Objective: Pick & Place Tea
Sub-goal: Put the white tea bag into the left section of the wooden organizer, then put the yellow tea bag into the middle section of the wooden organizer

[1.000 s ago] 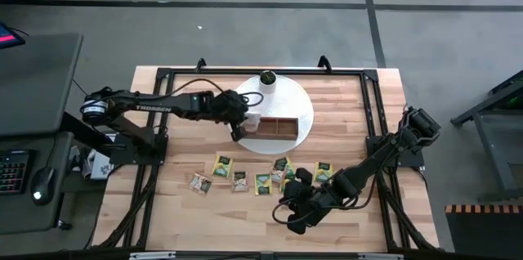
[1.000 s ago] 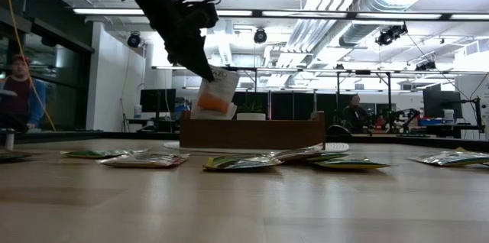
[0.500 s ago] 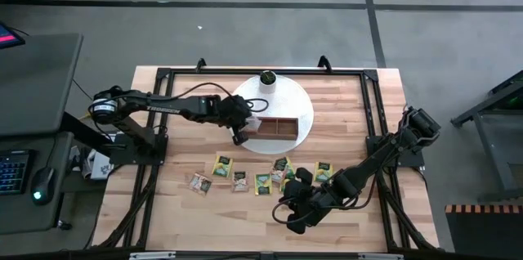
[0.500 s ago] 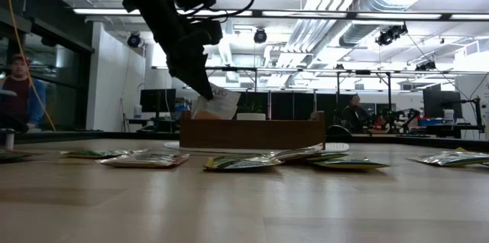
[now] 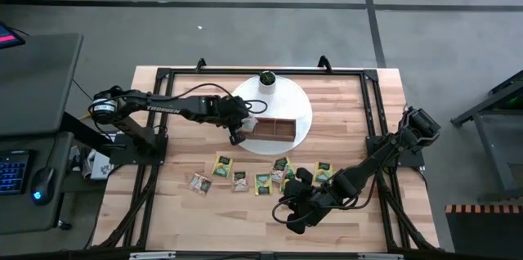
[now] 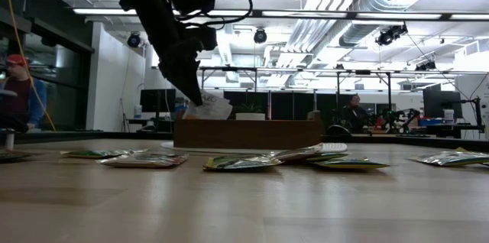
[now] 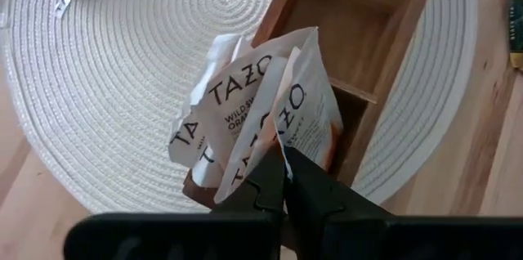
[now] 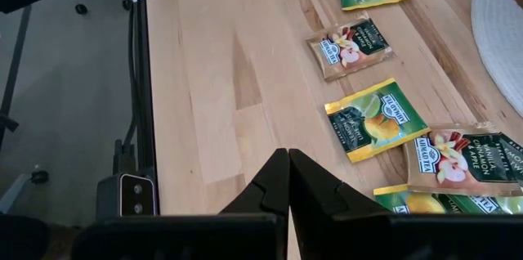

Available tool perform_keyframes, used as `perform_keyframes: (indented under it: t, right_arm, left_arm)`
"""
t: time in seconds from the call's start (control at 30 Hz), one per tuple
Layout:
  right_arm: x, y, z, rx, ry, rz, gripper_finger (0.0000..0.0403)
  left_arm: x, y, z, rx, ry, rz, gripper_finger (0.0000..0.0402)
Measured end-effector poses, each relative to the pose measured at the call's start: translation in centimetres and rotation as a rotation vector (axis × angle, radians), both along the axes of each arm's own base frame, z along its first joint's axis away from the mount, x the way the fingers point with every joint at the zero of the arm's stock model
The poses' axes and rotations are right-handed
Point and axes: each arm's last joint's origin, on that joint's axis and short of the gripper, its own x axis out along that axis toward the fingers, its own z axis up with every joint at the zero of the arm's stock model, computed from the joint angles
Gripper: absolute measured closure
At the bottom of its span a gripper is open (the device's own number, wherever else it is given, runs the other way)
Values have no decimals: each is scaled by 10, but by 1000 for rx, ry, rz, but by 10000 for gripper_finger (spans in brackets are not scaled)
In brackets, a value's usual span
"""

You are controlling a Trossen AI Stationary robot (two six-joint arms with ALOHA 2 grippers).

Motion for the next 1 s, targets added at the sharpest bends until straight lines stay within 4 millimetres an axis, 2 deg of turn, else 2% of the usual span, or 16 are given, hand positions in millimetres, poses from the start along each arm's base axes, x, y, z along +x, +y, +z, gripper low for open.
perform_keyframes:
  t: [0.13,0.37,0.5,0.63,0.9,1.0]
  right_arm:
    - [0,0,0,0,0,0,403]
    - [0,0,0,0,0,0,403]
    - [0,0,0,0,0,0,403]
    - [0,0,0,-2,-1,-2,403]
    - [0,-1,0,-31,-8,-23,403]
    - [2,-4,0,-49,-14,-28,403]
  left_arm:
    - [0,0,0,1,-3,0,362]
    - [2,0,1,-7,-29,8,262]
    - [4,0,4,-6,-49,12,222]
    - [7,1,16,-1,-46,8,212]
    - [13,2,43,7,-59,8,219]
    - [10,1,53,6,-58,9,220]
